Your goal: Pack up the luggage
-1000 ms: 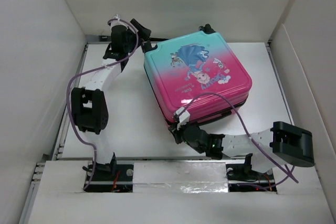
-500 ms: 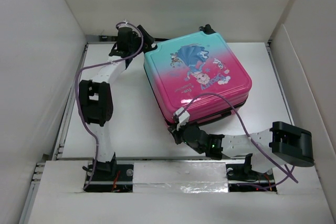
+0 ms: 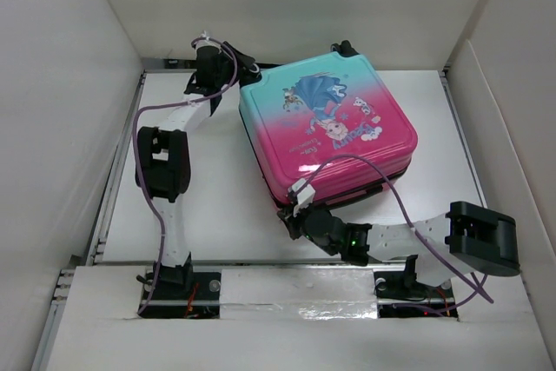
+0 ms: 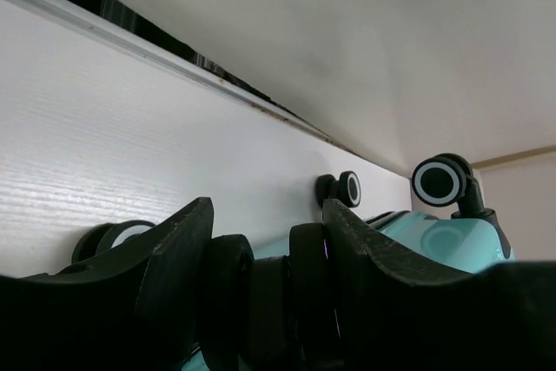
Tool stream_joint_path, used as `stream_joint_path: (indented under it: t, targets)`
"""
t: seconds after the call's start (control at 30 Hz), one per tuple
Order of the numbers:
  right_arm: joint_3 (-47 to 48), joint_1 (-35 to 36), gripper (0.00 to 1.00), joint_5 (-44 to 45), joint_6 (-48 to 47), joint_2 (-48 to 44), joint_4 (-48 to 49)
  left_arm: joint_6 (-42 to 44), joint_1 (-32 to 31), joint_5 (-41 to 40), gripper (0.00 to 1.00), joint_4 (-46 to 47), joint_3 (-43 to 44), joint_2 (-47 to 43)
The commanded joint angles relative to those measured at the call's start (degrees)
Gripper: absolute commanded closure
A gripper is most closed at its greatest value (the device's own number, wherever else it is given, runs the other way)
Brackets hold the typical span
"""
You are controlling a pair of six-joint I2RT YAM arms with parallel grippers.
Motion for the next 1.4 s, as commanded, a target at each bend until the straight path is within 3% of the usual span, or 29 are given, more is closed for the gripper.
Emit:
stream_joint_path:
  t: [0.0, 0.03, 0.07, 0.13, 0.4, 0.53, 0.67, 0.77, 0.9, 0.97, 1.03, 1.13, 1.37]
  targets:
    - [-1.08, 2.89, 1.00, -5.85, 2.87, -0.27, -1.10, -2.29, -1.74, 3.39, 0.79, 6.95, -1.48, -0.67]
    - [-1.08, 2.37, 1.00, -5.76, 2.78, -0.53, -1.62, -2.28, -1.74, 3.39, 0.93, 8.35, -2.26, -0.94]
    - [-1.26, 1.75, 1.00, -5.76, 2.78, -0.79, -1.80, -2.28, -1.74, 3.47, 1.00, 9.23, -4.53, -1.98]
    - [-1.78, 0.09, 1.00, -5.93, 2.70, -2.46, -1.80, -2.20, -1.22, 3.12, 1.00, 11.25, -8.23, -3.74]
    - [-5.04, -9.75, 1.00, -9.80, -0.90, -13.53, -3.20, -6.23, 1.07, 1.63, 1.00, 32.95, -42.85, -19.21]
    - [-3.19, -15.73, 1.00, -8.75, -4.60, -21.34, -13.73, -8.61, 0.20, 2.25, 1.00, 44.02, -57.18, -25.54]
    - [-4.77, -20.66, 1.00, -11.90, -4.25, -31.18, -17.97, -7.91, -2.43, 0.66, 1.00, 45.36, -68.51, -34.92]
    - [-7.74, -18.13, 1.00, -14.27, -1.28, -31.30, -15.35, -8.35, -5.06, 0.31, 1.00, 45.45, -73.88, -41.16]
    - [-8.65, -7.15, 1.00, -12.45, 4.44, -20.07, -5.43, -8.35, -7.88, -0.48, 1.00, 42.64, -77.24, -48.21]
    - [-6.37, -2.32, 1.00, -7.55, 6.38, -11.28, -3.30, -8.35, -9.20, -0.31, 1.00, 40.54, -78.03, -51.45]
    - [-3.46, -1.68, 1.00, -5.59, 5.51, -7.23, -1.90, -8.52, -11.57, -0.65, 1.00, 39.56, -78.73, -53.49]
    - [-0.48, -2.38, 1.00, 0.03, 1.39, -8.61, -4.51, -8.09, -15.87, -1.88, 1.00, 36.15, -79.18, -56.83]
    - [3.40, -2.91, 1.00, 4.96, -8.11, -20.73, -11.54, -5.64, -15.89, -4.96, 1.00, 29.46, -78.13, -63.77]
